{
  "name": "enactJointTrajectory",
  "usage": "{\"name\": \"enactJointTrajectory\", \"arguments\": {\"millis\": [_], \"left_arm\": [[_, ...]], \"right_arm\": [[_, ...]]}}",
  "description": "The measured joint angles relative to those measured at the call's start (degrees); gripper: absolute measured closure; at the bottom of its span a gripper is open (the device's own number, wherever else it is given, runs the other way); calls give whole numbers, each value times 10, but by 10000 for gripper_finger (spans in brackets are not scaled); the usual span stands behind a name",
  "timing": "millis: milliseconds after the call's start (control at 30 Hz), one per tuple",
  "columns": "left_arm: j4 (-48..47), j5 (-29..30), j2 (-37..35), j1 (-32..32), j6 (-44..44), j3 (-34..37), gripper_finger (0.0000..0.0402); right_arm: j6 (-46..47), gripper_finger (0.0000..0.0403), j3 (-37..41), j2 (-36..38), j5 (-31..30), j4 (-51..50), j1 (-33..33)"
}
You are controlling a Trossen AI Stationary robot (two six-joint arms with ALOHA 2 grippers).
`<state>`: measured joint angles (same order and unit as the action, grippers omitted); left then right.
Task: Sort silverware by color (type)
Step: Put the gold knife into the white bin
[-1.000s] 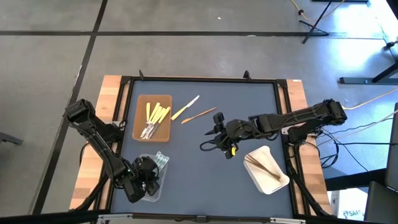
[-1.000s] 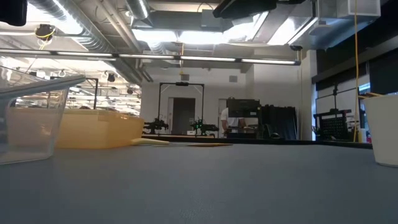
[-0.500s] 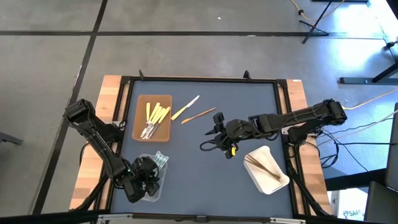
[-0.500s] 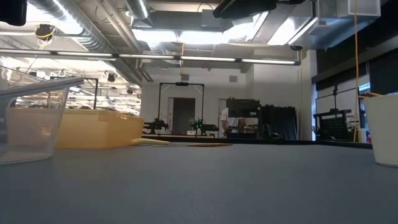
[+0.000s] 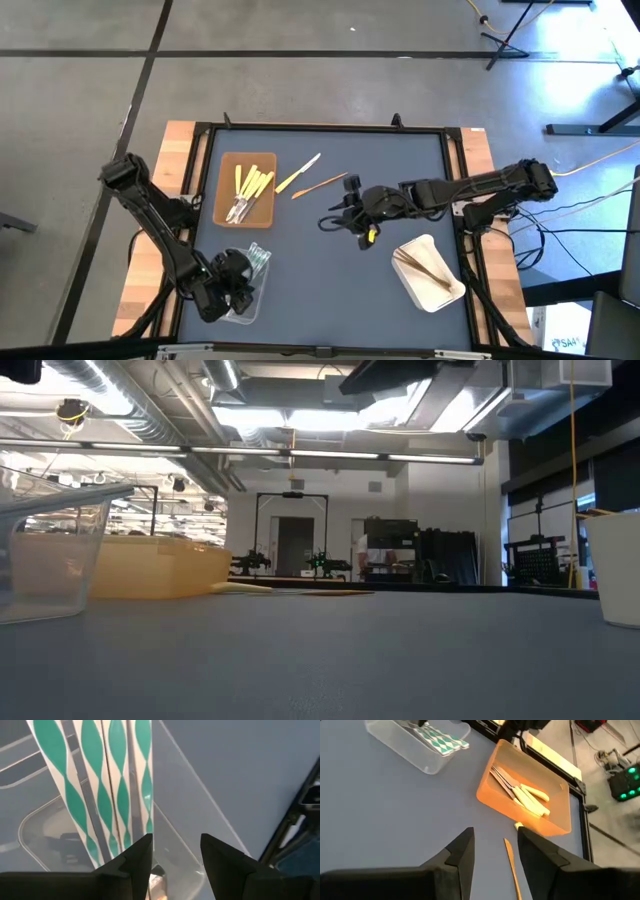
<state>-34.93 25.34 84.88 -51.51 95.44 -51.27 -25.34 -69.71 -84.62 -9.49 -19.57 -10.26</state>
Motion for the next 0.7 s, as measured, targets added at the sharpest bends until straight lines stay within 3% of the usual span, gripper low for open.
{"name": "enactJointTrajectory", "arguments": {"millis": [267,500,700], "left_arm": [[2,9,-44,0,-36,0,241],[3,62,-84,0,-70,0,241],[3,108,-107,0,-76,0,241]], "right_arm": [[22,265,0,0,1,0,39],[44,265,0,0,2,-4,104],[46,265,0,-8,115,2,179]]}}
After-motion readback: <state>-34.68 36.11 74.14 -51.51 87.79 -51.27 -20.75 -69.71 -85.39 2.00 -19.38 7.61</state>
